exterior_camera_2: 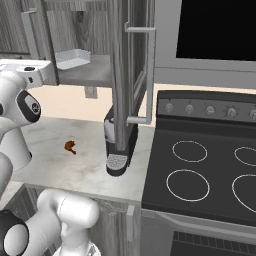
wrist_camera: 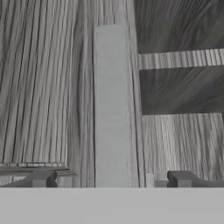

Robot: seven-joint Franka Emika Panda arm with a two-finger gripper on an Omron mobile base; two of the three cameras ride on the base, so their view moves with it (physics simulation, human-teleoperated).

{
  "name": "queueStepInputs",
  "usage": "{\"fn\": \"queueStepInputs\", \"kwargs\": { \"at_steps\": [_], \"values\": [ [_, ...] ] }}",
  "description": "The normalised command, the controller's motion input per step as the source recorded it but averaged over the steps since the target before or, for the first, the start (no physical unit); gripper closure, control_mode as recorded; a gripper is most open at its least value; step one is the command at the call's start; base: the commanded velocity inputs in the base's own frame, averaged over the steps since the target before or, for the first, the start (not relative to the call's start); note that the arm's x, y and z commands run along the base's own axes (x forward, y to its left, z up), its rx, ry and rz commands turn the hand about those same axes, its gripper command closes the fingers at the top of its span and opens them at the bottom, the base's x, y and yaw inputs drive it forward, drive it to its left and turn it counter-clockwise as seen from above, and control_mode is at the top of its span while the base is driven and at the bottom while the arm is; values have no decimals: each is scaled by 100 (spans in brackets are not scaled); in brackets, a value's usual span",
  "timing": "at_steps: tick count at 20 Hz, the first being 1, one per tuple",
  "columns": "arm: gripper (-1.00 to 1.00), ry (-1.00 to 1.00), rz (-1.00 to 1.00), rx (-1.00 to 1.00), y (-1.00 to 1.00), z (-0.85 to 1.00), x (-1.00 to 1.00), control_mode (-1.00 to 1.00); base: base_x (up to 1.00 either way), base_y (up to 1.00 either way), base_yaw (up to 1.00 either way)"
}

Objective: Retrieve the tupperware from the cabinet, then place the raw meat into the tupperware to avoid contamination.

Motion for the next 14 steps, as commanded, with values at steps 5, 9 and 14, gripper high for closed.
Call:
{"fn": "queueStepInputs", "kwargs": {
  "at_steps": [5, 9, 14],
  "values": [
    [-100, 2, 0, -2, 8, 0, 34, -100, 0, 0, 0],
    [-100, 2, 0, -2, 7, -1, 35, -100, 0, 0, 0],
    [-100, 2, 0, -2, 6, -2, 34, -100, 0, 0, 0]
  ]
}}
